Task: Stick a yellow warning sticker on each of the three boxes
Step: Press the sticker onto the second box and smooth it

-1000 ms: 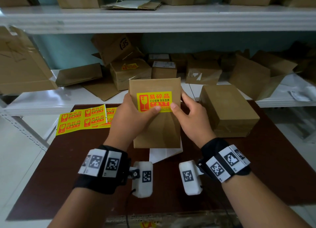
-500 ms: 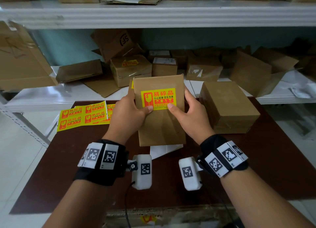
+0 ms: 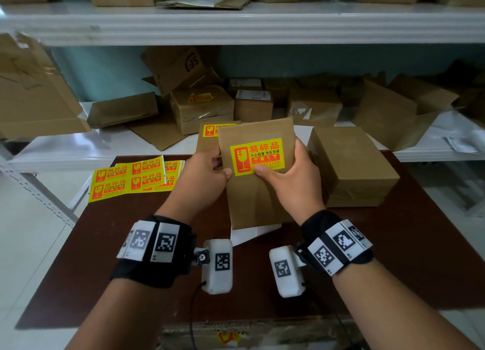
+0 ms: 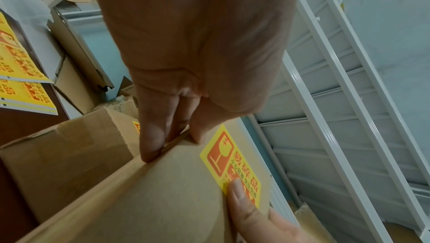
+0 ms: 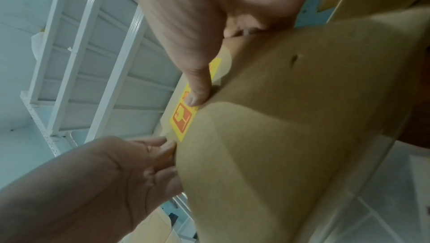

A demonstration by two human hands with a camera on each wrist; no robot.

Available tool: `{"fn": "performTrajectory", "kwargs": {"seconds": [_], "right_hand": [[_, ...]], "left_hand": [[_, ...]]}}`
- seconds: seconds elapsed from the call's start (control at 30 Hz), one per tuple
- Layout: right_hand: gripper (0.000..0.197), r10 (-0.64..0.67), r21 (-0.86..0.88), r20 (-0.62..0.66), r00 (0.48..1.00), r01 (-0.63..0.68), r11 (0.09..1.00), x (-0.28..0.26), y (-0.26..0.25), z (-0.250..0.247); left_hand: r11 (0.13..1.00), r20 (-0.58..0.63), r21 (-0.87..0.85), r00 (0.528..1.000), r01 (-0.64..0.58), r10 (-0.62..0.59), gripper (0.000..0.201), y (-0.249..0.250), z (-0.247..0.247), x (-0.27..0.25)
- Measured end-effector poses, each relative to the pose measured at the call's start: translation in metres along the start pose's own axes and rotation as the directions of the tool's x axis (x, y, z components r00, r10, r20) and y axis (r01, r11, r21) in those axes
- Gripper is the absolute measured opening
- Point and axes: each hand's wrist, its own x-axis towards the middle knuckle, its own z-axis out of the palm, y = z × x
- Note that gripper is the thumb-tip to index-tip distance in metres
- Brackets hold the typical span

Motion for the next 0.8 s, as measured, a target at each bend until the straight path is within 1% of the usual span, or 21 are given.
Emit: {"fn": "performTrajectory", "kwargs": {"seconds": [0.1,0.17,0.2,0.3,0.33,0.43,0.5,0.53,0.6,0.63,0.73,0.8], "right_hand": [[0.07,-0.046,-0.06,0.032,0.998,0.048,0.997,0.003,-0.001,-0.004],[0.06,-0.059,-0.066,0.071,0.996,0.064,0.996,0.004,0.0,-0.004],[0.059,-0.062,-0.062,0.091,0.994,0.068,0.996,0.005,0.001,-0.004],[0.065,-0.069,-0.048,0.146,0.987,0.077,0.996,0.009,0.005,-0.006],[0.064,-0.076,-0.044,0.162,0.984,0.084,0.995,0.01,0.006,-0.007],[0.051,-0.095,-0.039,0.175,0.98,0.103,0.994,0.011,0.006,-0.012],[0.044,-0.081,0.009,0.179,0.981,0.08,0.997,0.011,0.005,-0.013],[0.044,-0.064,0.041,0.182,0.981,0.058,0.997,0.01,0.004,-0.013],[0.045,-0.034,0.092,0.177,0.984,0.018,0.996,0.009,0.002,-0.011],[0.045,-0.025,0.108,0.172,0.985,0.007,0.994,0.007,0.001,-0.01],[0.047,-0.029,0.118,0.185,0.982,0.007,0.993,0.003,-0.004,-0.006],[0.05,-0.047,0.1,0.193,0.98,0.028,0.995,0.001,-0.005,-0.005]], "left_hand": [[1.0,-0.017,0.015,1.0,0.018,-0.018,0.032,-0.001,-0.003,0.001],[0.999,-0.027,0.024,0.999,0.028,-0.027,0.031,-0.002,-0.005,0.002],[0.999,-0.027,0.019,0.999,0.031,-0.031,0.032,-0.002,-0.006,0.002],[0.999,-0.027,-0.003,0.999,0.043,-0.043,0.036,-0.001,-0.007,0.002],[0.999,-0.025,-0.008,0.999,0.042,-0.042,0.036,-0.001,-0.007,0.001],[0.999,-0.033,-0.017,0.998,0.048,-0.048,0.032,-0.001,-0.007,0.003],[0.999,-0.07,-0.018,0.997,0.042,-0.043,0.023,-0.002,-0.007,0.004],[0.999,-0.099,-0.004,0.995,0.034,-0.035,0.023,-0.002,-0.007,0.004],[0.998,-0.168,0.06,0.986,0.007,0.004,0.032,-0.003,-0.006,0.004],[0.994,-0.204,0.104,0.978,-0.012,0.033,0.033,-0.004,-0.006,0.004],[0.989,-0.256,0.147,0.965,-0.024,0.062,0.027,-0.007,-0.007,0.003],[0.989,-0.267,0.145,0.962,-0.017,0.055,0.029,-0.008,-0.009,0.005]]}}
